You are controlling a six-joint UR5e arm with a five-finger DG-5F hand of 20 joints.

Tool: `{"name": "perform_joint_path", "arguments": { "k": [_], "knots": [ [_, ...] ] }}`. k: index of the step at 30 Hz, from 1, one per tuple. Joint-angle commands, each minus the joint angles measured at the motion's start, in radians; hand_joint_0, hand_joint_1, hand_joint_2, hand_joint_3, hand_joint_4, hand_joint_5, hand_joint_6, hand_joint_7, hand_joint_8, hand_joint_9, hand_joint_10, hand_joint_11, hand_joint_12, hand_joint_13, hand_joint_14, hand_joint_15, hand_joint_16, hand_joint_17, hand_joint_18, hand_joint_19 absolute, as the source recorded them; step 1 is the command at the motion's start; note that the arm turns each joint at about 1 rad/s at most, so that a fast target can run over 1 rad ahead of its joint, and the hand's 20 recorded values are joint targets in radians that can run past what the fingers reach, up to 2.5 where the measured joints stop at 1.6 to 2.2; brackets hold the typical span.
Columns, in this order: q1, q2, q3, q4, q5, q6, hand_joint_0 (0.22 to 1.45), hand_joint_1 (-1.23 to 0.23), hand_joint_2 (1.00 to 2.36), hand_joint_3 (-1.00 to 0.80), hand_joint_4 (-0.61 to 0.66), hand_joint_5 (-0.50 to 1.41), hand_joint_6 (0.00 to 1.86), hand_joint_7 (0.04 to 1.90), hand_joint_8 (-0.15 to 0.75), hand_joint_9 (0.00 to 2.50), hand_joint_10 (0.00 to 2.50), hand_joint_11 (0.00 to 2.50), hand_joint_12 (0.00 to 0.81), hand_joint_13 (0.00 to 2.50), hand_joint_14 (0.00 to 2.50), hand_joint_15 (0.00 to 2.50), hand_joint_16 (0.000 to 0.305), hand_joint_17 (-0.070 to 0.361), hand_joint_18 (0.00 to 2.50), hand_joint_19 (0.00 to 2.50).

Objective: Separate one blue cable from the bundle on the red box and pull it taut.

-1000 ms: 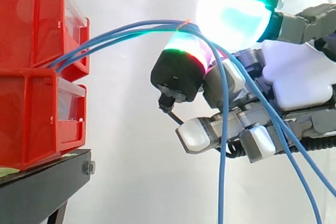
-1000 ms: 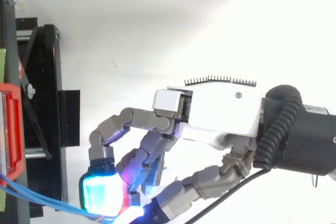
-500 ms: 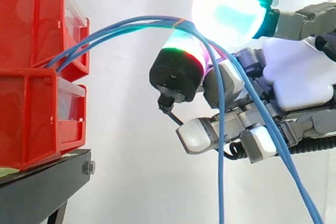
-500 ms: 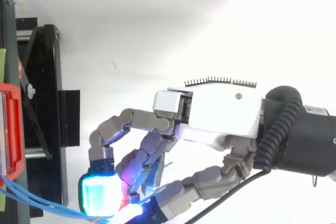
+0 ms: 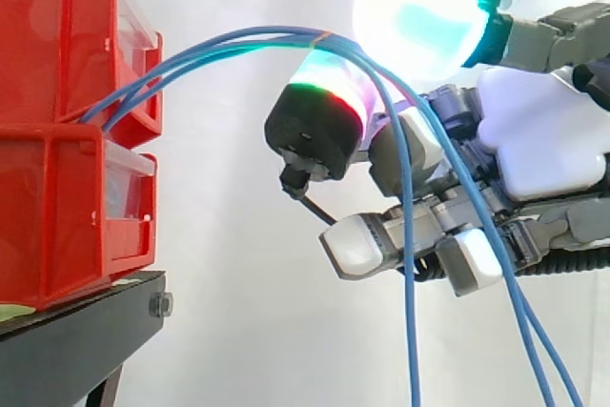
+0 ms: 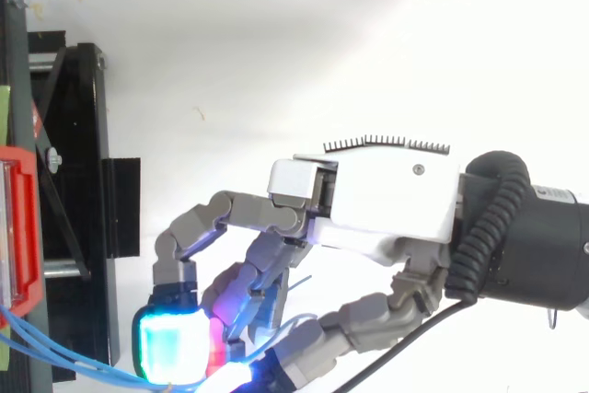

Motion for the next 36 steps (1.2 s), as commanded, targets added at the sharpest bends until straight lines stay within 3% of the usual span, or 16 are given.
{"name": "perform_joint_path", "arguments": {
  "k": [1,6,10,13,22,36],
  "knots": [
    [-0.001,0.000,0.000,0.000,0.001,0.000,0.69,-0.85,1.00,-0.50,0.13,-0.16,0.87,1.11,0.380,1.05,0.02,0.79,0.362,0.84,0.01,0.40,0.041,0.092,1.05,0.55],
    [0.001,0.000,0.000,0.000,-0.001,0.000,0.65,-0.79,1.00,-0.50,0.13,-0.15,0.86,1.15,0.383,1.08,0.02,0.78,0.360,0.86,0.01,0.40,0.042,0.094,1.07,0.55],
    [-0.001,0.000,0.000,0.000,-0.001,0.000,0.63,-0.81,1.01,-0.41,0.02,-0.13,0.84,1.23,0.353,1.15,0.02,0.75,0.354,0.88,0.01,0.41,0.041,0.092,1.07,0.57],
    [-0.001,0.000,0.000,0.000,-0.001,0.000,0.61,-0.80,1.01,-0.38,-0.02,-0.12,0.83,1.19,0.329,1.17,0.02,0.70,0.352,0.89,0.01,0.40,0.041,0.092,1.07,0.58],
    [-0.002,-0.001,0.000,0.000,-0.001,0.000,0.58,-0.67,1.01,-0.35,-0.01,-0.10,0.76,1.24,0.328,1.18,0.02,0.69,0.356,0.88,0.01,0.41,0.042,0.094,1.06,0.60],
    [-0.004,-0.001,0.000,-0.002,-0.001,0.000,0.59,-0.65,1.01,-0.35,-0.01,-0.09,0.73,1.22,0.333,1.18,0.01,0.68,0.355,0.88,0.01,0.41,0.041,0.093,1.05,0.61]
  ]
}}
